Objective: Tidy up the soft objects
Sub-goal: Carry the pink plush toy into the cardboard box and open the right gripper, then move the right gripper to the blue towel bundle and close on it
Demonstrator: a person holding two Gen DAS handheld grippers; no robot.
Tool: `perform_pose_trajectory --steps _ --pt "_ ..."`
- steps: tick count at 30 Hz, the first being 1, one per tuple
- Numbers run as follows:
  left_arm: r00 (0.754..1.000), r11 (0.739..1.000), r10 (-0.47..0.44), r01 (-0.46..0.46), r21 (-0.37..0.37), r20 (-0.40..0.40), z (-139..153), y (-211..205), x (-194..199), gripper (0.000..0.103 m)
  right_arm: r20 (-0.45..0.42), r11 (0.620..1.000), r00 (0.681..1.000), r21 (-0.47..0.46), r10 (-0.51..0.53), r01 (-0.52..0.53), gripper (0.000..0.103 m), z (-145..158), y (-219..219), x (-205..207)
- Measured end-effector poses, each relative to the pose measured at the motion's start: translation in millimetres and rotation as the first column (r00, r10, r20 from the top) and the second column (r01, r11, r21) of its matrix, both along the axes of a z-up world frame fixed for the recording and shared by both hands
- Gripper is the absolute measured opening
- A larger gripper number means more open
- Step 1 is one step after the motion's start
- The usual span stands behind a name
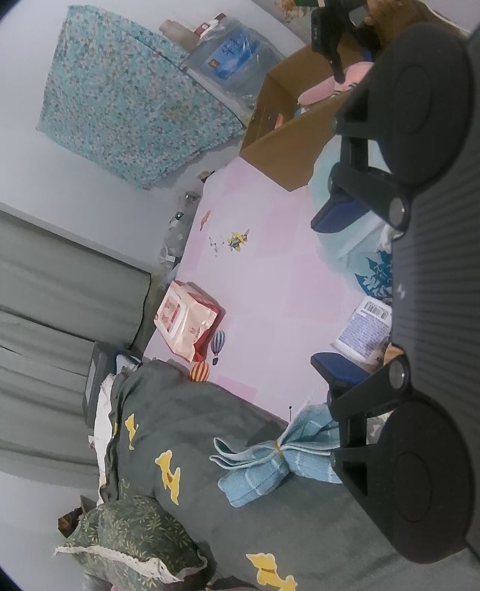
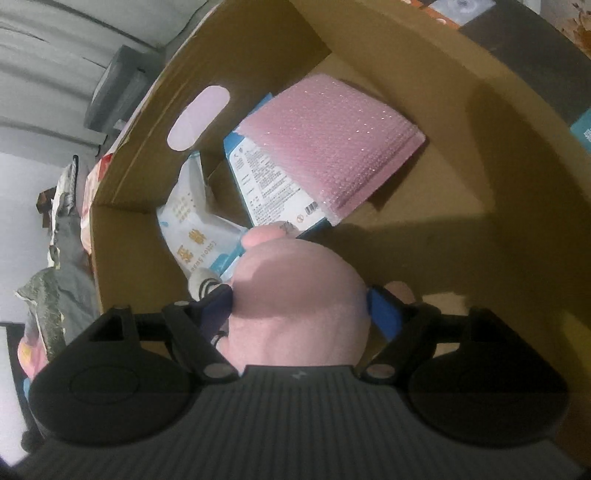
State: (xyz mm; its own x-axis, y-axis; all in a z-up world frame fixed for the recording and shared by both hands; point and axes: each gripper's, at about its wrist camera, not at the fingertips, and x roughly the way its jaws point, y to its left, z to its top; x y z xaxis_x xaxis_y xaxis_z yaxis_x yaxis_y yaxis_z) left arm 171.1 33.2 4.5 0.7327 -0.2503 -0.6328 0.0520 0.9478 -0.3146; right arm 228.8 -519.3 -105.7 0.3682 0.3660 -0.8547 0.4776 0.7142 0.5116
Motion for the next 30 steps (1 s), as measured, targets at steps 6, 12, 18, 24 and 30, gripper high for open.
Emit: perform_pose_trajectory --steps 6,12,18,24,30 --pt "1.0 1.0 0.001 -0.001 0.009 -0.011 -2 0 0 0.073 0.048 0.999 0.999 -0.028 -0.018 0.019 0.08 20 1 -4" --pt "1.0 0.998 0.026 -0.026 0.061 -0.002 -4 9 -9 0.074 0.143 0.995 0.99 -0.097 0.015 -0.001 0.08 54 20 -4" --pt "0.995 0.986 0.102 -0.101 0.132 -0.006 -8 31 -17 0.075 0.268 0.977 0.943 -0.133 0.197 -0.166 0.083 101 83 9" --pt "0.988 0.978 0.152 -0.146 0.152 -0.027 -18 49 -12 0.076 0.321 0.896 0.847 -0.012 0.424 -0.444 0.083 110 197 53" --pt "0.983 0.973 0.182 -0.175 0.148 -0.035 -30 62 7 0.077 0.301 0.75 0.74 0.104 0.602 -0.653 0.084 94 325 100"
